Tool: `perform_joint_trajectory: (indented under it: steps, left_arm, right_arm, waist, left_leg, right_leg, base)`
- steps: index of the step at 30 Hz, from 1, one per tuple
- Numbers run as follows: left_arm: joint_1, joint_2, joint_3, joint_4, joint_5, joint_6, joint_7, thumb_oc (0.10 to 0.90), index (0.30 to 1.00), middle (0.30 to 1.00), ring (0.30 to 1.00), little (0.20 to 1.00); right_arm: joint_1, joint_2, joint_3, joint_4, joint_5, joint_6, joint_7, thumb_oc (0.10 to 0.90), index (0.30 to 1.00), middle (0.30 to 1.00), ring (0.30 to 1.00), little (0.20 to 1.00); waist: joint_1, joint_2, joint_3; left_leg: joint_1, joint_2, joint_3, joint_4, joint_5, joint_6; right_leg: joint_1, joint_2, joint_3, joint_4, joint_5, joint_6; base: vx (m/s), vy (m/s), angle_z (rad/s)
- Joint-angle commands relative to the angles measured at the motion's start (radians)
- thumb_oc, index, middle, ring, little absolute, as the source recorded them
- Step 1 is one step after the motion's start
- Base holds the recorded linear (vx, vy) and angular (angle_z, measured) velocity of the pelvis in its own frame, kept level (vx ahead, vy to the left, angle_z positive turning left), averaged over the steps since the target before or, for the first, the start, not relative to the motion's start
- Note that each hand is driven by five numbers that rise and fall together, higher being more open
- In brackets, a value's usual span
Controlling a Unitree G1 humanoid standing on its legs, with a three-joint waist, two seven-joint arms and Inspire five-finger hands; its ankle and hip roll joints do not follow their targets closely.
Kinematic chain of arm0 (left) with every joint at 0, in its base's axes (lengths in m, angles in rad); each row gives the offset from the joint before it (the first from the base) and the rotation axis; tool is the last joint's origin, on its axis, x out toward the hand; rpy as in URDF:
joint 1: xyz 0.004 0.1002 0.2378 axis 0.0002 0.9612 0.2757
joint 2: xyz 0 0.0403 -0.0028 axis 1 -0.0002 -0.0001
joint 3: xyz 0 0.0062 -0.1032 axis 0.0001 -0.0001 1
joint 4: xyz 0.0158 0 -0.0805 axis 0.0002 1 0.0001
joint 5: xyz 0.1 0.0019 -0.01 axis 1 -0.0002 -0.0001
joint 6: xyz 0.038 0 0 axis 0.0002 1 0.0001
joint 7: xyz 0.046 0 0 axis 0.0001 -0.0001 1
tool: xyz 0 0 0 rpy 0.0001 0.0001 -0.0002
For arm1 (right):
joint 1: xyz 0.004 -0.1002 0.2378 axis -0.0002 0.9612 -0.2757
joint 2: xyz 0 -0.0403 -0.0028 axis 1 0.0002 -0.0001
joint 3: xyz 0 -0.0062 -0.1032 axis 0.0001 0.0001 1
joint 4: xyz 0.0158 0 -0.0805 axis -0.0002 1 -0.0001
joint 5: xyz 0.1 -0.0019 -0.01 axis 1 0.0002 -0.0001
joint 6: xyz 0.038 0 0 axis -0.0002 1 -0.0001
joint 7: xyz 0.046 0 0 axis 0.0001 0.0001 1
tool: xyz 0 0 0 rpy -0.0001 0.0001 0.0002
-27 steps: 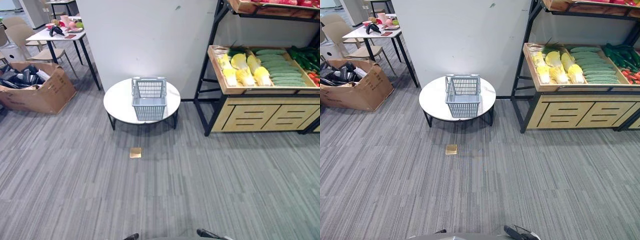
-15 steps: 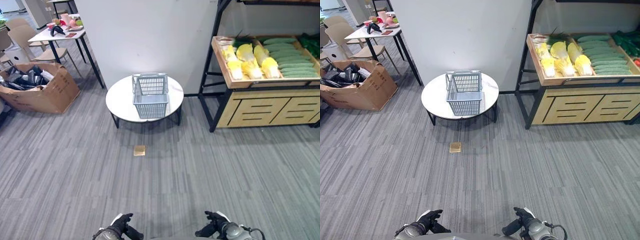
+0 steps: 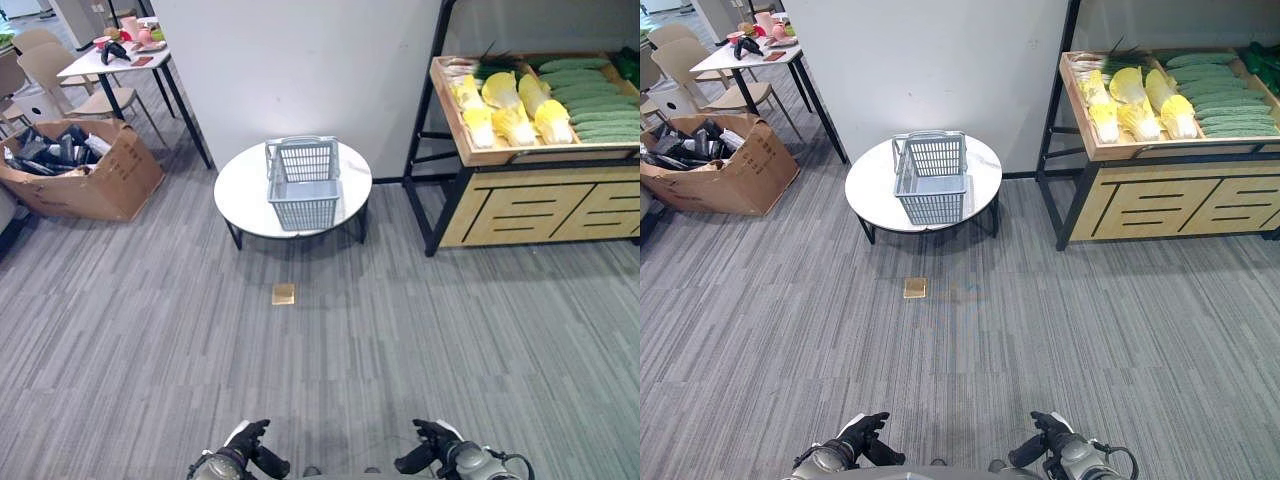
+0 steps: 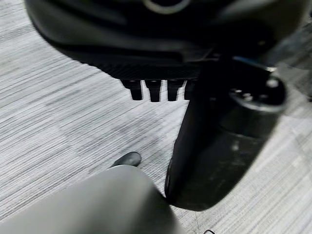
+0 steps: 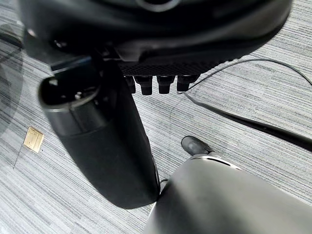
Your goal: Get the vegetables into the basket
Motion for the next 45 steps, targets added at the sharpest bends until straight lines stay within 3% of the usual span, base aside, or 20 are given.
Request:
perform_joint_trajectory:
  steps: [1, 14, 24, 25, 28, 29, 31, 33, 36, 39, 40, 45]
  left_arm:
    - [-0.019, -0.014, -0.018, 0.077, 0.033, 0.015, -0.006, 0.9, 1.0, 1.0, 1.0, 1.0]
    - [-0.033, 0.023, 0.022, 0.077, 0.02, 0.019, -0.002, 0.9, 1.0, 1.0, 1.0, 1.0]
    - [-0.034, 0.043, 0.044, 0.078, 0.013, 0.022, 0.002, 0.9, 1.0, 1.0, 1.0, 1.0]
    - [-0.037, 0.051, 0.054, 0.08, 0.007, 0.023, 0.004, 0.9, 1.0, 1.0, 1.0, 1.0]
    - [-0.039, 0.054, 0.058, 0.079, 0.004, 0.023, 0.005, 0.9, 1.0, 1.0, 1.0, 1.0]
    - [-0.037, 0.061, 0.063, 0.075, 0.002, 0.025, 0.003, 0.9, 1.0, 1.0, 1.0, 1.0]
    - [-0.039, 0.074, 0.064, 0.063, -0.003, 0.025, 0.0, 0.9, 1.0, 1.0, 1.0, 1.0]
    - [-0.039, 0.077, 0.065, 0.062, -0.005, 0.024, -0.001, 0.9, 1.0, 1.0, 1.0, 1.0]
    - [-0.046, 0.075, 0.063, 0.07, -0.007, 0.019, -0.003, 0.9, 1.0, 1.0, 1.0, 1.0]
    - [-0.047, 0.071, 0.065, 0.075, -0.004, 0.014, 0.0, 0.9, 1.0, 1.0, 1.0, 1.0]
    - [-0.048, 0.069, 0.068, 0.078, 0.001, 0.012, 0.0, 0.9, 1.0, 1.0, 1.0, 1.0]
    - [-0.04, 0.062, 0.077, 0.093, 0.01, 0.015, 0.001, 0.9, 1.0, 1.0, 1.0, 1.0]
  right_arm:
    - [0.023, -0.019, 0.045, 0.07, -0.005, 0.022, 0.007, 0.9, 1.0, 1.0, 1.0, 1.0]
    - [0.019, -0.008, 0.036, 0.063, 0.0, 0.032, 0.009, 0.9, 1.0, 1.0, 1.0, 1.0]
    - [0.019, 0.0, 0.028, 0.048, 0.0, 0.04, 0.008, 0.9, 1.0, 1.0, 1.0, 1.0]
    - [0.017, -0.003, 0.02, 0.043, 0.01, 0.039, 0.006, 0.9, 1.0, 1.0, 1.0, 1.0]
    - [0.014, -0.004, 0.019, 0.038, 0.012, 0.039, 0.005, 0.9, 1.0, 1.0, 1.0, 1.0]
    - [0.013, -0.009, 0.018, 0.025, 0.013, 0.038, 0.004, 0.9, 1.0, 1.0, 1.0, 1.0]
    - [0.019, -0.023, 0.0, -0.003, 0.039, 0.031, -0.001, 0.9, 1.0, 1.0, 1.0, 1.0]
    - [0.02, -0.024, 0.0, -0.008, 0.039, 0.03, 0.0, 0.9, 1.0, 1.0, 1.0, 1.0]
    - [0.018, -0.033, -0.003, -0.002, 0.04, 0.03, 0.001, 0.9, 1.0, 1.0, 1.0, 1.0]
    - [0.022, -0.028, -0.013, 0.006, 0.045, 0.031, 0.001, 0.9, 1.0, 1.0, 1.0, 1.0]
    - [0.029, -0.025, -0.02, 0.007, 0.041, 0.031, 0.005, 0.9, 1.0, 1.0, 1.0, 1.0]
    - [0.038, -0.024, -0.011, 0.001, 0.016, 0.029, 0.01, 0.9, 1.0, 1.0, 1.0, 1.0]
  waist:
    - [0.011, -0.051, 0.018]
    - [0.024, -0.057, 0.043]
    - [0.037, -0.072, 0.061]
    - [0.037, -0.075, 0.071]
    - [0.039, -0.077, 0.077]
    - [0.042, -0.08, 0.093]
    - [0.037, -0.081, 0.11]
    - [0.038, -0.076, 0.112]
    - [0.038, -0.054, 0.126]
    - [0.042, -0.057, 0.13]
    - [0.042, -0.065, 0.127]
    - [0.041, -0.071, 0.118]
  left_leg:
    - [0.037, -0.041, 0.081, 0.0, -0.115, -0.004]
    - [0.048, -0.045, 0.094, 0.0, -0.131, 0.029]
    - [0.052, -0.054, 0.122, 0.0, -0.145, 0.051]
    - [0.054, -0.056, 0.127, 0.0, -0.15, 0.06]
    - [0.055, -0.058, 0.131, 0.0, -0.152, 0.065]
    - [0.061, -0.063, 0.132, 0.0, -0.157, 0.076]
    - [0.074, -0.073, 0.139, 0.0, -0.165, 0.086]
    - [0.074, -0.071, 0.144, 0.0, -0.167, 0.088]
    - [0.067, -0.051, 0.133, 0.0, -0.154, 0.083]
    - [0.067, -0.054, 0.134, 0.0, -0.156, 0.076]
    - [0.076, -0.06, 0.139, 0.0, -0.164, 0.067]
    - [0.115, -0.068, 0.141, 0.0, -0.173, 0.049]
  right_leg:
    - [0.06, -0.031, -0.028, -0.061, 0.016, 0.085]
    - [-0.01, -0.044, -0.019, 0.097, -0.014, 0.106]
    - [-0.044, -0.054, -0.014, 0.158, 0.027, 0.136]
    - [-0.087, -0.059, -0.009, 0.243, 0.034, 0.145]
    - [-0.112, -0.064, -0.014, 0.289, 0.04, 0.152]
    - [-0.16, -0.085, -0.032, 0.403, 0.058, 0.167]
    - [-0.229, -0.114, -0.028, 0.5, 0.12, 0.18]
    - [-0.243, -0.116, -0.022, 0.48, 0.135, 0.177]
    - [-0.251, -0.078, 0.069, 0.219, 0.188, 0.166]
    - [-0.251, -0.067, 0.123, 0.028, 0.247, 0.18]
    - [-0.247, -0.071, 0.106, -0.061, 0.27, 0.198]
    - [-0.264, -0.062, 0.042, -0.061, 0.238, 0.215]
  base:
    - [0.0, 0.0, 0.0]
    - [0.03, 0.091, -0.02]
    - [0.06, 0.118, -0.14]
    - [0.04, 0.111, -0.08]
    - [0.02, 0.077, -0.18]
    - [0.05, 0.101, -0.34]
    - [0.08, 0.165, -0.28]
    - [0.05, 0.091, 0.02]
    - [0.05, 0.021, 0.13]
    - [0.13, -0.04, 0.1]
    - [0.18, -0.063, 0.03]
    - [0.24, -0.101, 0.23]
